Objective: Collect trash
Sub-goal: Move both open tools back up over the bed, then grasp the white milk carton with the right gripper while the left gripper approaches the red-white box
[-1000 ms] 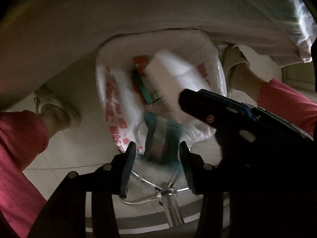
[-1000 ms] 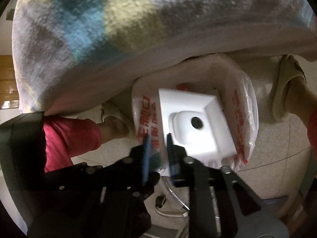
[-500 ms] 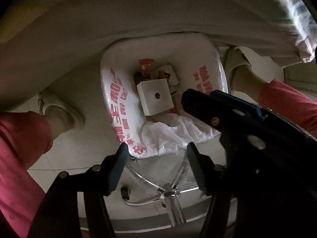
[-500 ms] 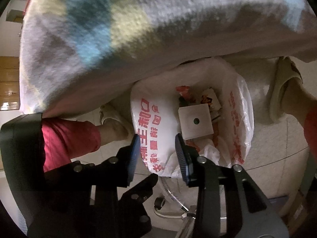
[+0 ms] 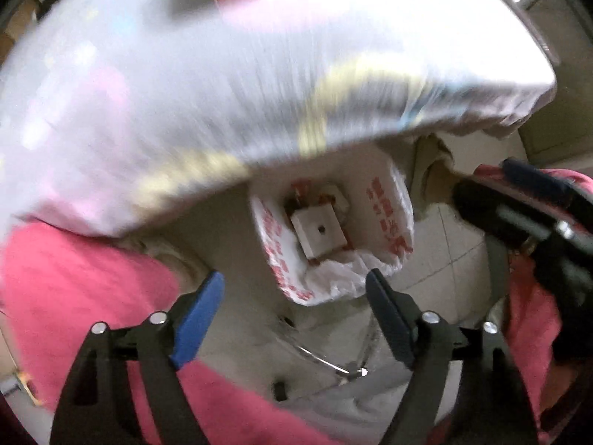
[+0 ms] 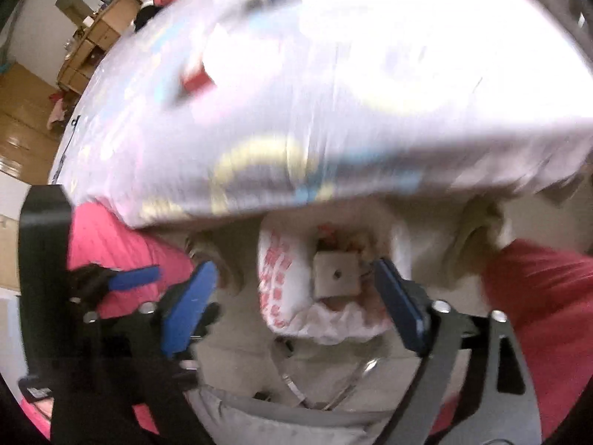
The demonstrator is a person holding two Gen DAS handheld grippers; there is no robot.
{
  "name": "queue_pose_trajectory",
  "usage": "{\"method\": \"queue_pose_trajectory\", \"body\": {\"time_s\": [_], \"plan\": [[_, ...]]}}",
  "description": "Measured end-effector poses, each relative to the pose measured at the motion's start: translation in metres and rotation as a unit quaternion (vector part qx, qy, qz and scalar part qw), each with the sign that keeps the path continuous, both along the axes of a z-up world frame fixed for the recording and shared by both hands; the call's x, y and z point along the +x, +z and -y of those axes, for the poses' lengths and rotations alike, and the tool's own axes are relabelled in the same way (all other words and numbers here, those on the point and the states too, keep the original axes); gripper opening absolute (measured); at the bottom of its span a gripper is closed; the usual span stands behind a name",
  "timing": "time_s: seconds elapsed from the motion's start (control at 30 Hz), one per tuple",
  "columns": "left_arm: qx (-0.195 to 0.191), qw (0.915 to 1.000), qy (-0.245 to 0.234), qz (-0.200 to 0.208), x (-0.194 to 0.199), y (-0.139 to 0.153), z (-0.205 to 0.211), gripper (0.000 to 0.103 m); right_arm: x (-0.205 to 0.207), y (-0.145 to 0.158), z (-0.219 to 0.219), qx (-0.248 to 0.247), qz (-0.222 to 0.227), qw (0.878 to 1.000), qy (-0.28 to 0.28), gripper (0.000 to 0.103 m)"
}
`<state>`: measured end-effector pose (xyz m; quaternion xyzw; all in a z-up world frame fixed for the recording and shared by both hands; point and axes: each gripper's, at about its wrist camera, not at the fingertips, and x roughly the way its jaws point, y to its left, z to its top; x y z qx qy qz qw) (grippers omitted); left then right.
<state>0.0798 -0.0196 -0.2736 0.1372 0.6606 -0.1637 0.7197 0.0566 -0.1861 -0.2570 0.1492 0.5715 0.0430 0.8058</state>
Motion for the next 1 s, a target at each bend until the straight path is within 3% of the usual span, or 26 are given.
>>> {"method": "queue_pose_trajectory", "body": {"time_s": [0.23, 0.37, 0.43, 0.57, 0.77, 1.0], "plan": [[-0.046, 0.9966, 0.053, 0.043, 0.034, 0.100, -0.025, 0.092, 0.016, 0.100, 0.037, -0.046, 0.071, 0.995, -0.043, 0.096], [-0.049, 0.9924, 0.089, 0.069, 0.059, 0.141, -0.032, 0.092, 0.038, 0.144, 0.041, -0.135, 0.099, 0.986, -0.024, 0.096], [-0.047, 0.9906, 0.094, 0.087, 0.069, 0.158, -0.030, 0.092, 0.049, 0.164, 0.043, -0.148, 0.117, 0.982, -0.020, 0.096], [-0.041, 0.9886, 0.100, 0.105, 0.083, 0.180, -0.025, 0.092, 0.077, 0.193, 0.047, -0.121, 0.138, 0.983, -0.015, 0.096], [-0.055, 0.9859, 0.101, 0.121, 0.105, 0.204, -0.013, 0.092, 0.116, 0.221, 0.042, -0.130, 0.151, 0.980, 0.001, 0.096], [-0.075, 0.9844, 0.111, 0.114, 0.130, 0.203, -0.001, 0.092, 0.160, 0.228, 0.033, -0.117, 0.150, 0.982, 0.016, 0.096]]}}
